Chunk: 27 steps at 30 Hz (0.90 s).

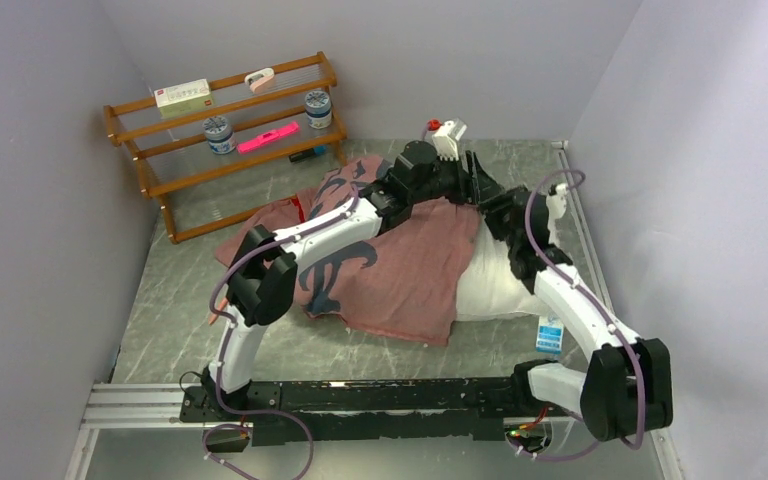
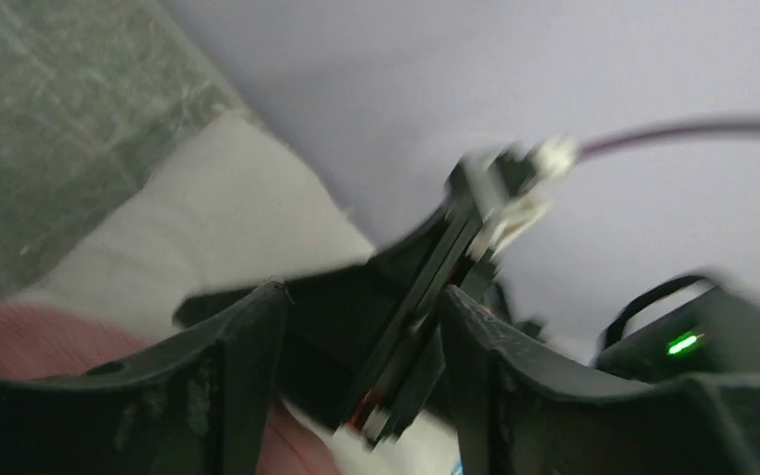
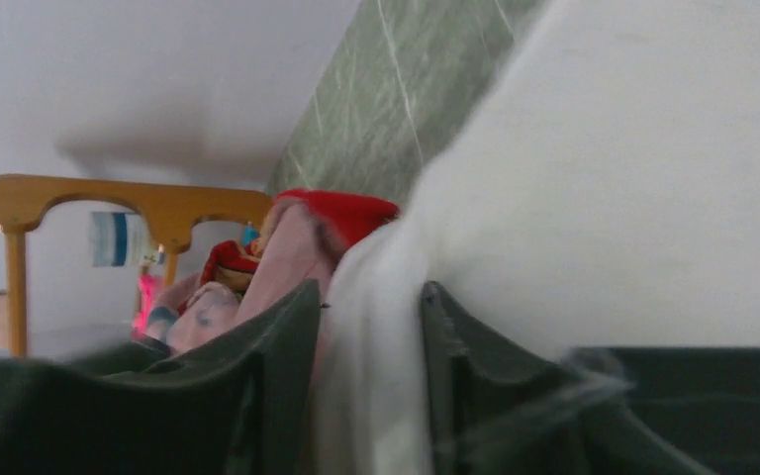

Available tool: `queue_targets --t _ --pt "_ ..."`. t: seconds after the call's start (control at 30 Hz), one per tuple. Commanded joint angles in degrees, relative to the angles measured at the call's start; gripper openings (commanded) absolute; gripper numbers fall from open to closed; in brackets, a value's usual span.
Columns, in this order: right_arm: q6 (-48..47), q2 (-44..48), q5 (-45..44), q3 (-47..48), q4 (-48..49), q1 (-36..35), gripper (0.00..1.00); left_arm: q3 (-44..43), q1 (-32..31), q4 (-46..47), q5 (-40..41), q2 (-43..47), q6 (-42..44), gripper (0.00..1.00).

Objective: Put the pillow into the pillowcase

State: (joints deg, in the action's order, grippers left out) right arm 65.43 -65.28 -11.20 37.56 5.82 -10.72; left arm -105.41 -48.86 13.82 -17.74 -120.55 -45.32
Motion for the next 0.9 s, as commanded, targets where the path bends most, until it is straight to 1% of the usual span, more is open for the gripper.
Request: queue_targets --t 0.0,0.03,0.07,0.17,0.23,0.33,0.4,0.47,0.6,0.63,0.77,0.87 --pt "-7.47 -0.83 3.13 11.78 -15.04 -0.01 0.61 -1.3 -0.95 -12.53 2.6 7.65 11.62 0.66" --pt "-8.84 -0.63 2.92 12.9 -18.37 0.0 0.68 -0.54 -1.04 -16.05 3.94 9.23 13.66 0.67" --pt "-10.53 -0.15 2.88 13.65 -21.21 0.0 0.73 0.55 -1.16 -20.32 5.44 10.91 15.44 0.68" --pt "-13.81 2.03 2.21 14.29 -28.65 0.0 0.8 6.65 -2.42 -27.27 10.16 16.34 20.41 0.69" --pt "-15.75 3.46 1.63 14.62 -33.2 0.08 0.83 11.56 -3.75 -29.82 12.26 20.26 22.87 0.68" --pt "-20.46 5.65 4.41 15.24 -37.58 0.09 0.84 16.91 -6.56 -33.81 15.51 25.72 24.14 0.67" --pt "-23.03 8.04 7.85 15.03 -39.34 0.09 0.84 20.0 -9.68 -35.61 17.29 28.32 23.66 0.67" --pt "-24.38 10.13 8.76 15.45 -42.31 0.05 0.84 22.71 -12.36 -37.05 17.56 30.47 22.46 0.67" --pt "-23.97 13.37 5.32 17.7 -48.81 0.09 0.85 29.5 -17.18 -35.78 17.56 34.24 18.82 0.67" --pt "-22.68 13.68 4.0 18.56 -50.87 0.09 0.85 31.31 -18.14 -34.44 18.97 35.15 17.83 0.67" --pt "-16.31 13.75 1.63 20.77 -59.02 0.09 0.85 38.45 -20.66 -28.15 22.2 36.76 13.86 0.73" --pt "-12.64 14.79 1.2 19.7 -61.52 0.11 0.85 42.49 -21.98 -23.79 25.05 36.1 12.48 0.77"
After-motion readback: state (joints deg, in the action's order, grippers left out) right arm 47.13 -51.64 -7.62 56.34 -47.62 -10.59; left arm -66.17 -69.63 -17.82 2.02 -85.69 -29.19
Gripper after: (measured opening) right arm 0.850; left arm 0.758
